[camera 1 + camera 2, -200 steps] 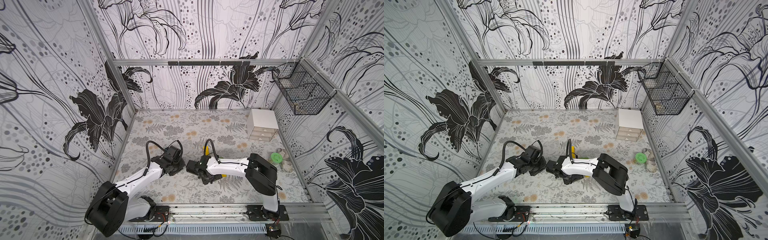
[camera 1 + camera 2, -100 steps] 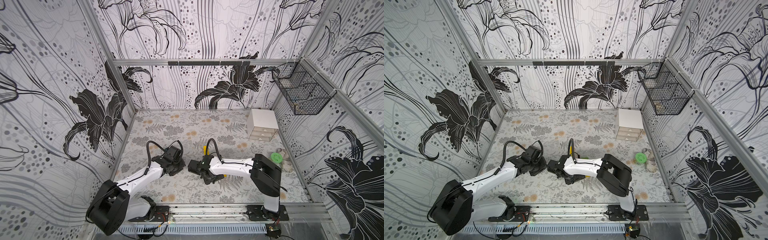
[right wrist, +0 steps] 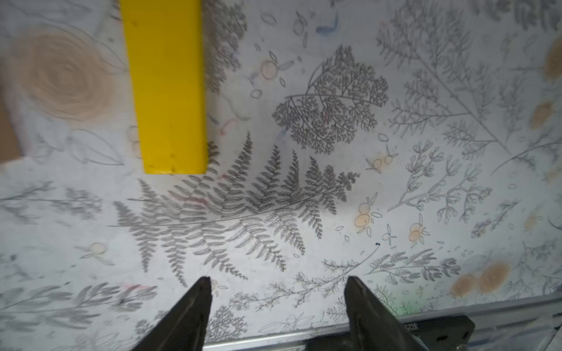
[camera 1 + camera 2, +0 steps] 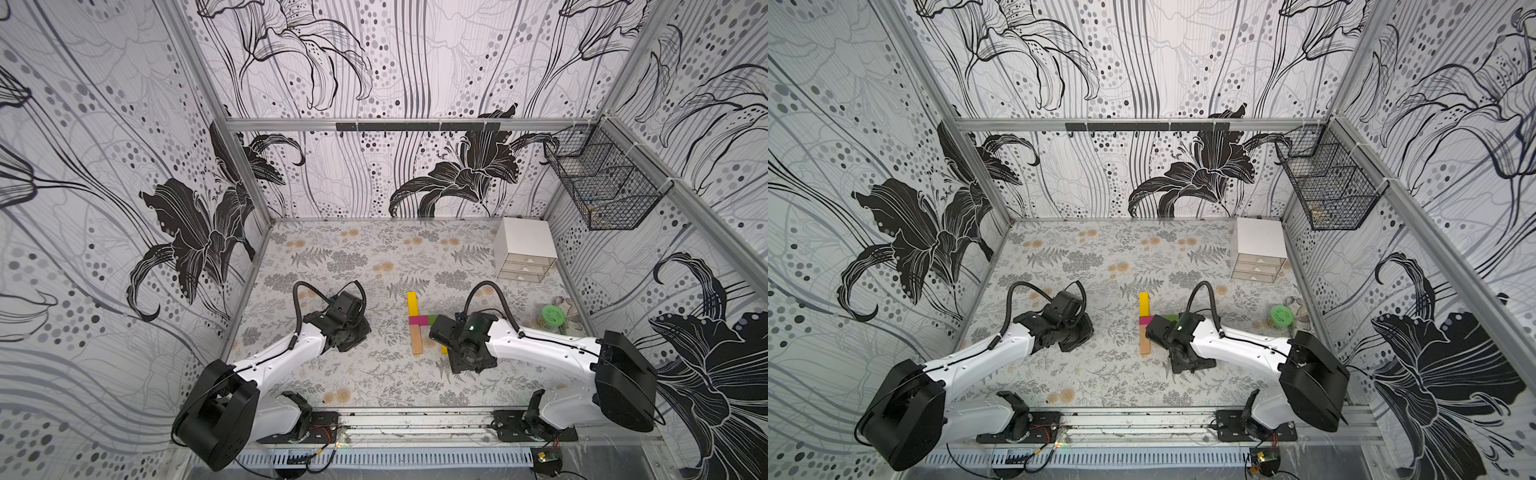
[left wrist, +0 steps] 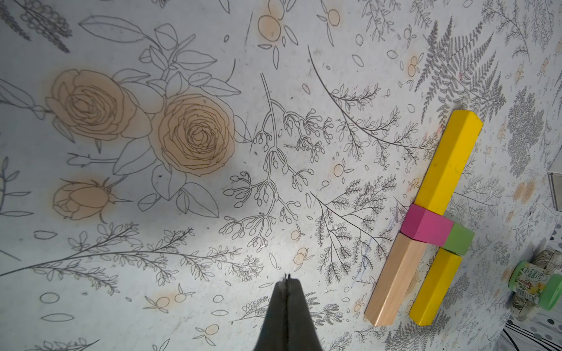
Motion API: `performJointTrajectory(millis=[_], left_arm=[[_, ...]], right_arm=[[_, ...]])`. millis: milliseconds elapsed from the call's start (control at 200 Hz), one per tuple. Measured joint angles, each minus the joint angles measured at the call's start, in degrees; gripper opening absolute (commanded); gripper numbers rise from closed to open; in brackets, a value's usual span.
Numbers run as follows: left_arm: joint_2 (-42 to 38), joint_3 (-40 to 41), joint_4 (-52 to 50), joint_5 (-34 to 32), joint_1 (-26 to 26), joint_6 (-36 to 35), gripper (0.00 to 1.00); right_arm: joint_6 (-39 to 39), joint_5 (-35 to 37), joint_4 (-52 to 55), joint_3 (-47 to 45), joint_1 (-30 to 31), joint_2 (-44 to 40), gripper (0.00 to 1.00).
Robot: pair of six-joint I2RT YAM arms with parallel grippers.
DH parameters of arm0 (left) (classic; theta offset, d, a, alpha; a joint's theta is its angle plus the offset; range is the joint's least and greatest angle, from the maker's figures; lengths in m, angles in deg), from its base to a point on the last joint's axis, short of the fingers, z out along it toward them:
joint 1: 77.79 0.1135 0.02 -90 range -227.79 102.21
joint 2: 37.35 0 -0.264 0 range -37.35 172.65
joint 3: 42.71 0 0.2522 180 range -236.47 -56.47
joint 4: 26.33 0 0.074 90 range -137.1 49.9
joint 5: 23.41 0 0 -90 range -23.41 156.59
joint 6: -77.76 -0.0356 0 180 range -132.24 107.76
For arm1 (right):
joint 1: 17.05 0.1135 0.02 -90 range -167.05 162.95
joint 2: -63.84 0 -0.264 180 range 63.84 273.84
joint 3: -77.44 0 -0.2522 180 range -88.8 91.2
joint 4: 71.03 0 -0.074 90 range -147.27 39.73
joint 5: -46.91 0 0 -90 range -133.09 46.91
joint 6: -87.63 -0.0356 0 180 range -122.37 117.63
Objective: Assemble the letter h with building blocks
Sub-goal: Adjust the building block at the center of the board.
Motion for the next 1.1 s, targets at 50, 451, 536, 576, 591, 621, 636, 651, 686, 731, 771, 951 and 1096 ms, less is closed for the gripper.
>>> performJointTrajectory(millis=[50, 451, 536, 576, 591, 621, 636, 651, 686, 731, 771, 951, 1096], left_arm=[[0.0, 0.0, 0.02, 0.0, 0.0, 0.02, 0.0], [0.0, 0.0, 0.02, 0.0, 0.0, 0.02, 0.0], [0.0, 0.0, 0.02, 0.0, 0.0, 0.0, 0.0], [0.0, 0.0, 0.02, 0.0, 0.0, 0.0, 0.0], [0.0, 0.0, 0.02, 0.0, 0.0, 0.0, 0.0], [0.0, 0.0, 0.02, 0.0, 0.0, 0.0, 0.0], [0.0, 0.0, 0.02, 0.0, 0.0, 0.0, 0.0], [0.0, 0.0, 0.02, 0.0, 0.0, 0.0, 0.0], [0.0, 0.0, 0.02, 0.0, 0.0, -0.02, 0.0], [0.0, 0.0, 0.02, 0.0, 0.0, -0.02, 0.0], [0.0, 0.0, 0.04, 0.0, 0.0, -0.02, 0.0], [0.02, 0.0, 0.04, 0.0, 0.0, -0.04, 0.0], [0.02, 0.0, 0.04, 0.0, 0.0, -0.04, 0.0]], right_arm=[[0.0, -0.74, -0.94, -0.92, -0.52, 0.0, 0.73], [0.31, -1.79, -7.93, 0.68, -2.73, 7.98, 0.72], [0.48, -1.77, -8.63, 1.62, -3.1, 9.03, 0.72], [0.5, -1.75, -9.01, 1.9, -3.32, 9.35, 0.72], [0.5, -1.73, -9.11, 1.99, -3.39, 9.44, 0.72], [0.5, -1.7, -9.31, 2.1, -3.54, 9.64, 0.72], [0.52, -1.66, -9.38, 2.16, -3.61, 9.73, 0.72], [0.52, -1.6, -9.44, 2.21, -3.67, 9.81, 0.72], [0.55, -1.53, -9.6, 2.23, -3.85, 9.99, 0.72], [0.7, -1.4, -9.66, 2.25, -4.02, 10.19, 0.72], [0.76, -1.36, -9.77, 2.29, -4.13, 10.38, 0.72], [1.57, -1.11, -9.86, 2.71, -4.28, 10.97, 0.72], [1.6, -0.87, -9.81, 3.08, -4.39, 11.37, 0.72]])
